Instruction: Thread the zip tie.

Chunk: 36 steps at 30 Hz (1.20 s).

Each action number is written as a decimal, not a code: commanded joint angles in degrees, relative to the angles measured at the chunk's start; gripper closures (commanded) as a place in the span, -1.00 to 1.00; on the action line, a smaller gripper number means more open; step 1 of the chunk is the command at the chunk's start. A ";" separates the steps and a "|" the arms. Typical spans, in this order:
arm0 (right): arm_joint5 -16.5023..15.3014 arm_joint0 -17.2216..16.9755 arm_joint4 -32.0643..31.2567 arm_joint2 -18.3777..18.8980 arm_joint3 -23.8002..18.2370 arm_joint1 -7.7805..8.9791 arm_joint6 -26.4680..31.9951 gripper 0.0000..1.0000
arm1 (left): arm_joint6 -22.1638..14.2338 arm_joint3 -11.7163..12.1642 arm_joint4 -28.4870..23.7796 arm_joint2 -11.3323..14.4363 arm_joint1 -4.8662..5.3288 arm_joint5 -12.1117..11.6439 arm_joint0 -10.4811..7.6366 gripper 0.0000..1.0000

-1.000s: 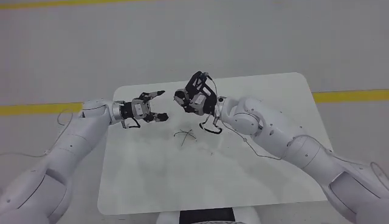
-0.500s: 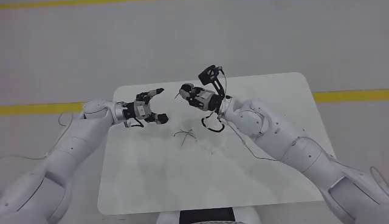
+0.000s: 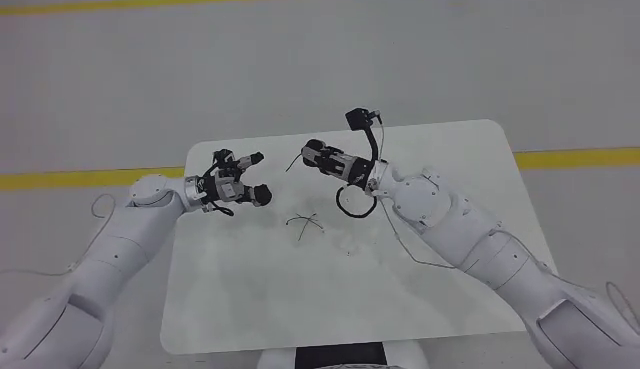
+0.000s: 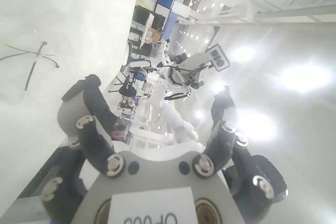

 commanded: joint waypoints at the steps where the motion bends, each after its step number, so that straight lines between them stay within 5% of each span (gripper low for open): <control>1: 0.03 -1.22 2.96 0.37 -0.14 -0.20 -0.54 1.00 | 1.91 -0.57 0.57 -0.11 -0.02 -0.57 0.33 -1.00; 4: 0.76 -2.80 9.69 1.28 0.49 -0.84 -1.07 1.00 | 2.36 -1.86 3.28 -0.76 0.27 -4.90 0.93 -1.00; 9: 0.75 -4.25 21.52 2.70 2.93 -2.04 0.33 1.00 | -2.84 -2.29 2.77 -3.26 0.70 -11.58 2.18 -1.00; 14: 2.79 -4.37 31.07 2.69 5.12 -3.32 3.93 1.00 | -7.60 -2.05 0.28 -6.67 0.21 -11.58 3.60 -1.00; 22: 3.09 -4.82 31.41 2.69 4.88 -3.38 4.12 1.00 | -5.79 -1.44 1.32 -6.97 -0.05 -11.44 3.57 -1.00; 25: 3.75 -5.60 35.78 3.39 5.59 -3.88 5.21 1.00 | -1.86 -3.12 5.01 -7.95 -0.05 -11.58 4.32 -1.00; 28: 3.62 -6.49 40.86 3.86 6.09 -4.61 5.54 1.00 | -2.77 -4.86 3.98 -10.41 -0.40 -11.58 5.94 -1.00; 36: 4.83 -6.89 46.25 2.55 8.37 -6.88 5.00 1.00 | -3.56 -6.92 6.60 -16.65 -2.84 -11.58 9.17 -1.00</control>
